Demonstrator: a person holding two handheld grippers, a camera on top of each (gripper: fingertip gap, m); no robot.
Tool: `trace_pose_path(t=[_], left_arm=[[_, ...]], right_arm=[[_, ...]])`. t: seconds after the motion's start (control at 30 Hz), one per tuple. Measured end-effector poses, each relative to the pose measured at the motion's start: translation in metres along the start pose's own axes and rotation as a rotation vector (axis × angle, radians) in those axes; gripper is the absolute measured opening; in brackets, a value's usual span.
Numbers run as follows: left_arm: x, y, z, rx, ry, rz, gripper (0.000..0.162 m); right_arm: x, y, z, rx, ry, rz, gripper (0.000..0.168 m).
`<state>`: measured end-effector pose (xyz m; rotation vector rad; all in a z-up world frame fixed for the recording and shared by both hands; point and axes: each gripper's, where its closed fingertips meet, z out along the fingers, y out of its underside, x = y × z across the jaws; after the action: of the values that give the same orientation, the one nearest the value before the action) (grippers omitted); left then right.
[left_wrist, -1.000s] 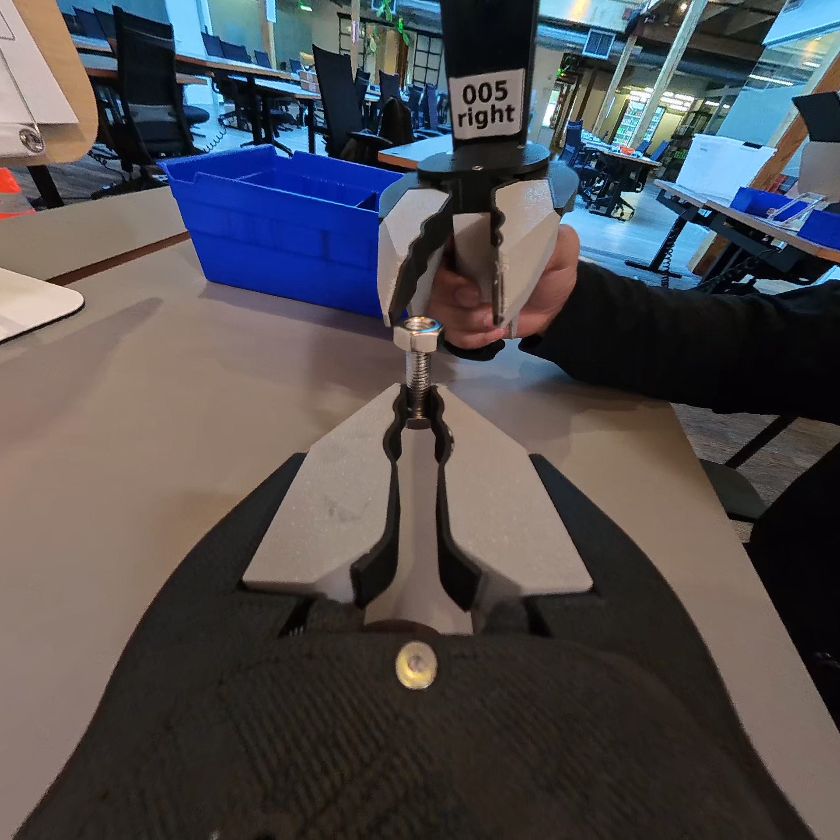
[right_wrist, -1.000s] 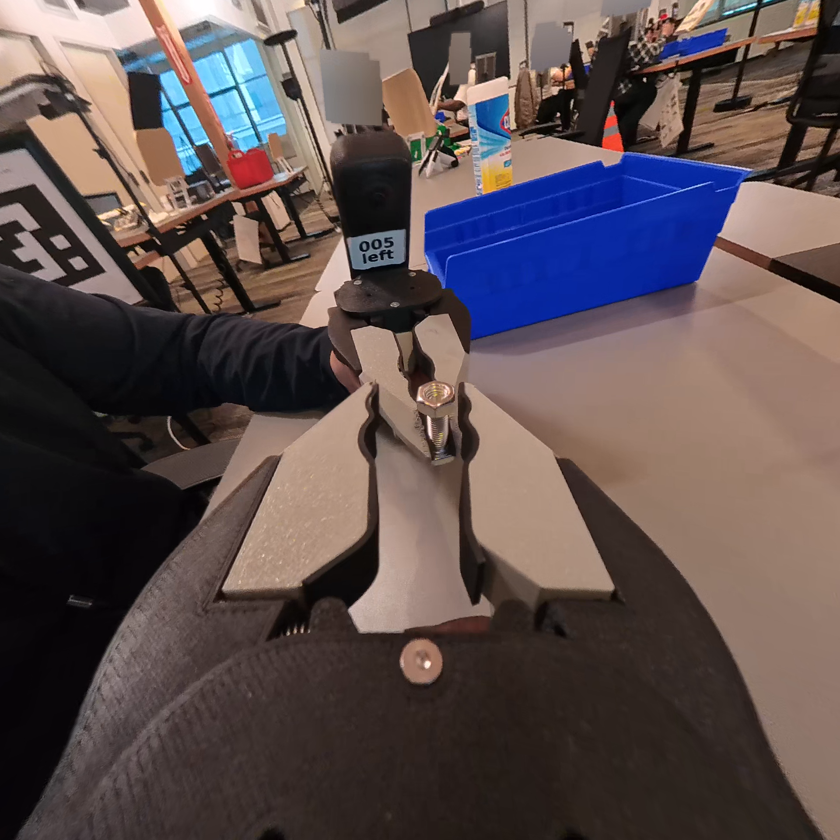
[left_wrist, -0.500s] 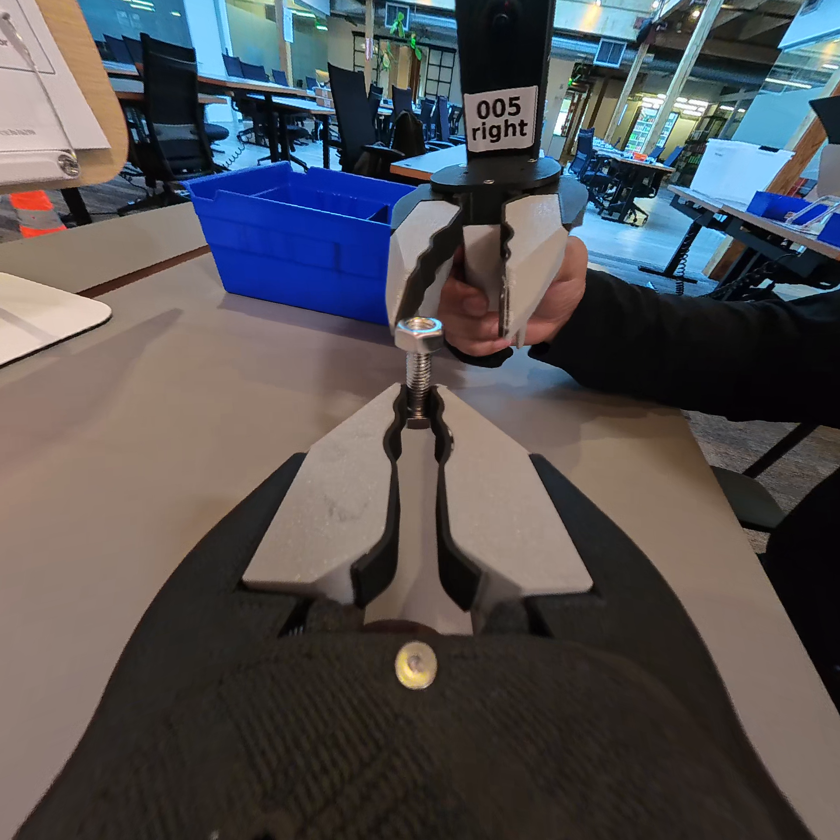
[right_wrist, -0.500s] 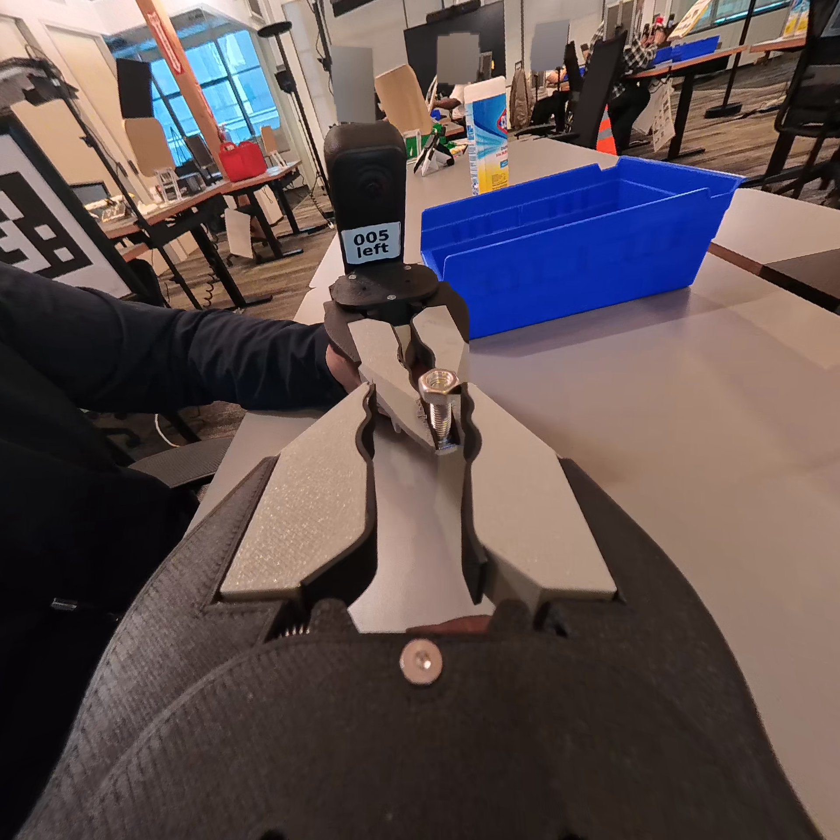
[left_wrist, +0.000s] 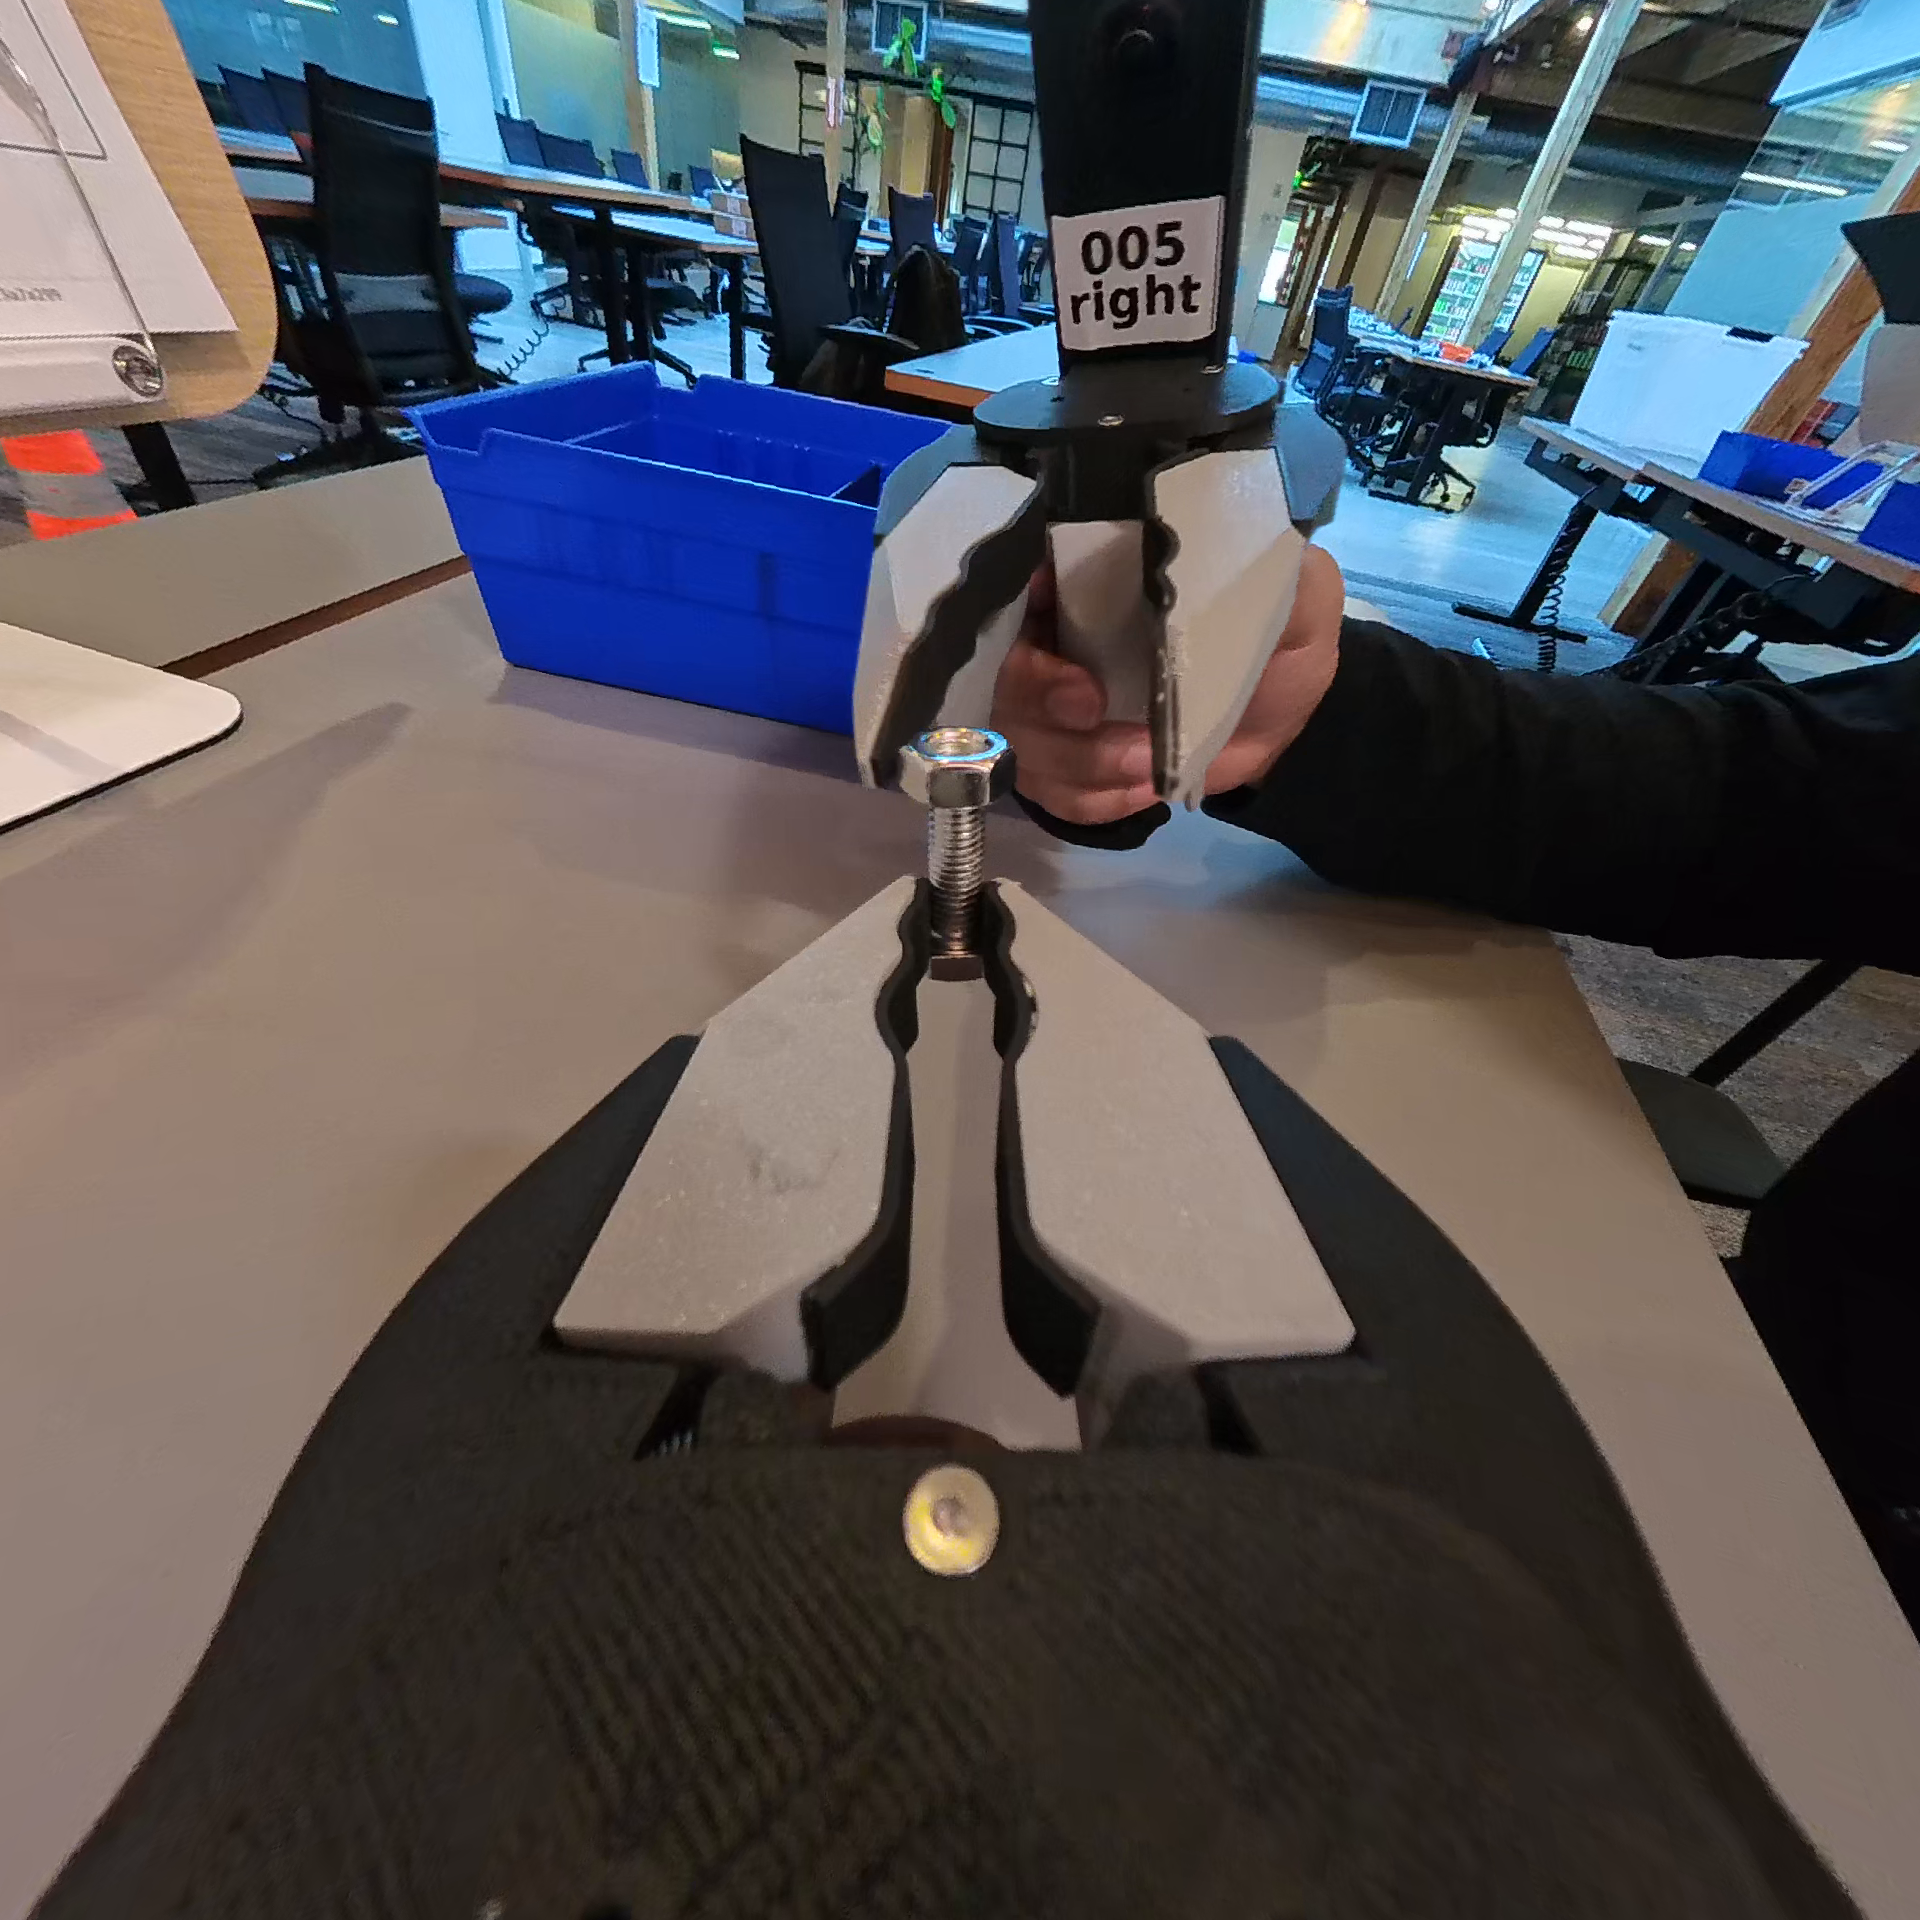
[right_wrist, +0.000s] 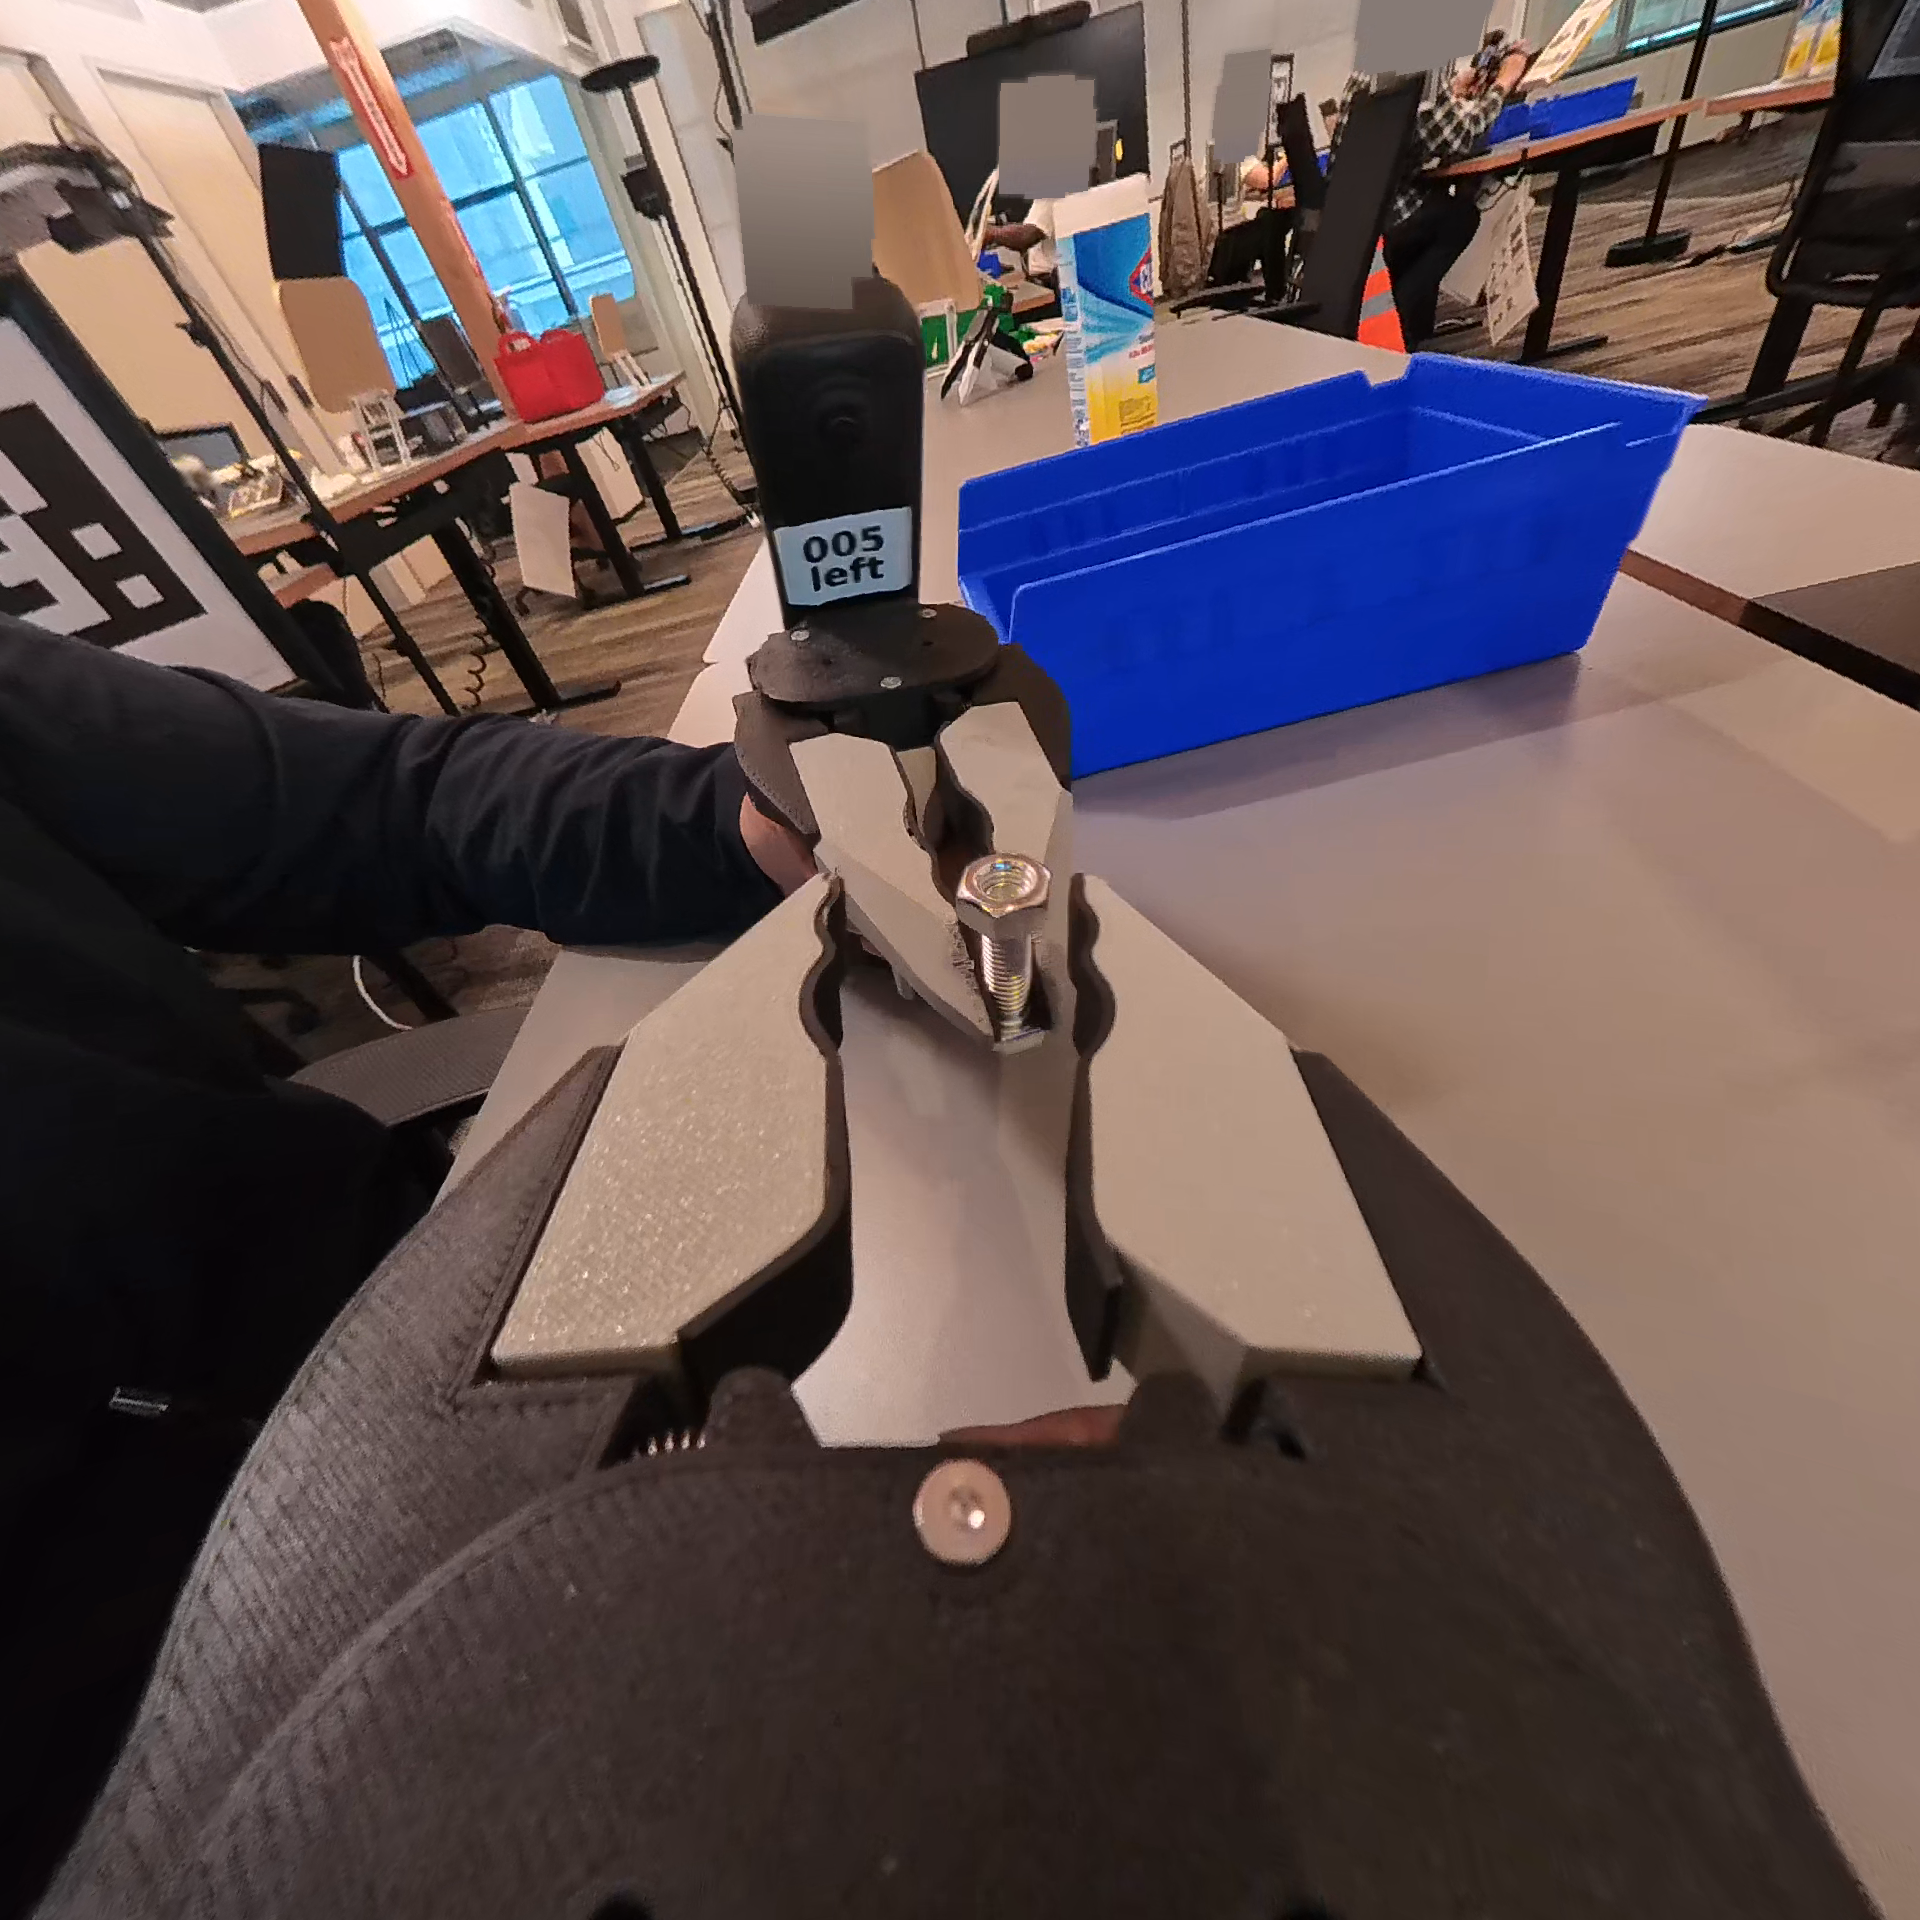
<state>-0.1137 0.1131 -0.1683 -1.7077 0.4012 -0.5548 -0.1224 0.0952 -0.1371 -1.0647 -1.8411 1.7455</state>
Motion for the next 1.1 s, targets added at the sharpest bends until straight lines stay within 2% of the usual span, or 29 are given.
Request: trace_pose_path(t=[0.17, 0.27, 0.33, 0.43, 0.57, 0.77, 0.87, 1.1], left_arm=[[-0.006, -0.002, -0.003, 0.009, -0.031, -0.001, 0.007], [-0.012, -0.004, -0.007, 0.023, -0.044, -0.024, 0.007], [-0.012, -0.003, -0.008, 0.022, -0.038, -0.032, 0.007], [-0.006, -0.001, -0.004, 0.011, -0.016, -0.022, 0.007], [0.004, 0.001, 0.002, -0.007, 0.010, 0.006, 0.007], [-0.009, -0.005, -0.006, 0.024, -0.037, -0.013, 0.007], [-0.019, -0.006, -0.012, 0.039, -0.061, -0.055, 0.007], [-0.004, -0.004, -0.003, 0.020, -0.014, -0.032, 0.007]], right_arm=[[0.001, 0.001, -0.002, -0.012, 0.008, -0.010, 0.038], [-0.002, -0.003, -0.008, 0.007, -0.016, -0.013, 0.023], [0.000, -0.007, -0.009, 0.025, 0.000, -0.007, 0.026], [0.005, -0.006, -0.006, 0.028, 0.027, 0.006, 0.043], [0.002, -0.003, 0.001, 0.018, 0.013, 0.012, 0.052], [-0.003, -0.001, 0.001, 0.003, -0.004, -0.004, 0.046], [-0.004, -0.006, -0.005, 0.028, -0.021, -0.003, 0.031], [0.004, -0.004, 0.001, 0.033, 0.024, 0.019, 0.055]])
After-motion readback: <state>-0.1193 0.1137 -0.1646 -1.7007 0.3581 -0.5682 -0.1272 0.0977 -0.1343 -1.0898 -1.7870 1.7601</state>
